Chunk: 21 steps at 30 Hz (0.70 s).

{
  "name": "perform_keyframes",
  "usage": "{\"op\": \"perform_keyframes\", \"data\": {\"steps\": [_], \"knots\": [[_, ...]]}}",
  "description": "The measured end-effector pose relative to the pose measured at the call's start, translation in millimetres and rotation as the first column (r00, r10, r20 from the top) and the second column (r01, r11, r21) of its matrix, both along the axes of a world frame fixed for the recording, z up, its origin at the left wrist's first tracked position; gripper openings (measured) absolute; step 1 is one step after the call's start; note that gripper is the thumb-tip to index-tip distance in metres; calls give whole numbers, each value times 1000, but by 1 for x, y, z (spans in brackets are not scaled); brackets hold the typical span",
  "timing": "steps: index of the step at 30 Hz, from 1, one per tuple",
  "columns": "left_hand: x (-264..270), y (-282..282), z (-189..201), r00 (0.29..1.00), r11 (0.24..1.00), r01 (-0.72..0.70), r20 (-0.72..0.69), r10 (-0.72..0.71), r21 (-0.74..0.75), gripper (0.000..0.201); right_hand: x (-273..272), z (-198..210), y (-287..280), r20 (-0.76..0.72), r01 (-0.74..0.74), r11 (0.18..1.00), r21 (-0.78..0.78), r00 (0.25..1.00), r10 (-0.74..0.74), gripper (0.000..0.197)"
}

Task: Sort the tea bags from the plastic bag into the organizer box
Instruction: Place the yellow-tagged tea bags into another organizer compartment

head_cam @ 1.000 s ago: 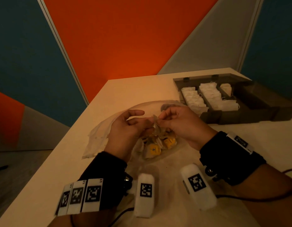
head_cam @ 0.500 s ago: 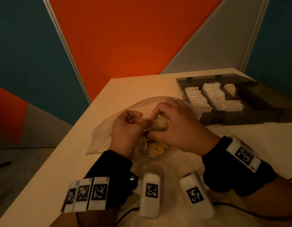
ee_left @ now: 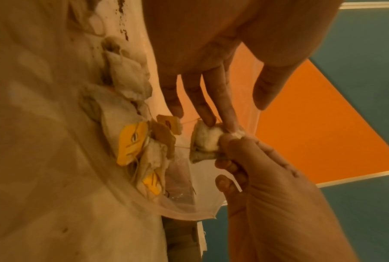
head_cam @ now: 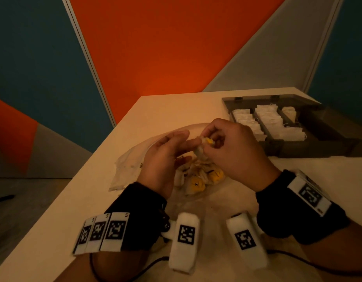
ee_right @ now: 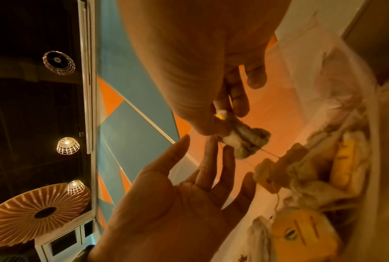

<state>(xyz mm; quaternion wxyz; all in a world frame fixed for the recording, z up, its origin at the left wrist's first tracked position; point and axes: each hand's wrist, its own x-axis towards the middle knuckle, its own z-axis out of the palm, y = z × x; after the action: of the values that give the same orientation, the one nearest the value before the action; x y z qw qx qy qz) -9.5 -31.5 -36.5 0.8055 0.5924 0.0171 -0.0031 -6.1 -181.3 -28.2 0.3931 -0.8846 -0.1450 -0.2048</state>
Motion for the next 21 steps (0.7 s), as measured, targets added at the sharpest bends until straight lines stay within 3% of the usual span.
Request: {"op": "perform_keyframes", "data": {"steps": [4, 8, 14, 19, 21], "knots": [[4, 3, -5, 991, 987, -114, 80, 106, 117, 16, 4, 7, -8, -137, -55, 976, 208, 987, 85, 16], [2, -2, -7, 995, 980, -14, 101, -6, 197, 22, 3, 14, -11, -176, -119, 939, 322, 967, 183, 21], [2, -2, -10, 987, 981, -5, 158, -26, 196, 14, 3, 16, -9, -237, -89, 963, 255, 960, 151, 17], [4, 2, -12, 984, 981, -8, 179, -27, 192, 14, 2, 31, -9, -160, -83, 996, -14, 984, 79, 5], [7, 6, -14, 981, 959, -5, 188, -51, 283, 23, 0, 45, -13, -162, -106, 994, -37, 982, 98, 4]]}}
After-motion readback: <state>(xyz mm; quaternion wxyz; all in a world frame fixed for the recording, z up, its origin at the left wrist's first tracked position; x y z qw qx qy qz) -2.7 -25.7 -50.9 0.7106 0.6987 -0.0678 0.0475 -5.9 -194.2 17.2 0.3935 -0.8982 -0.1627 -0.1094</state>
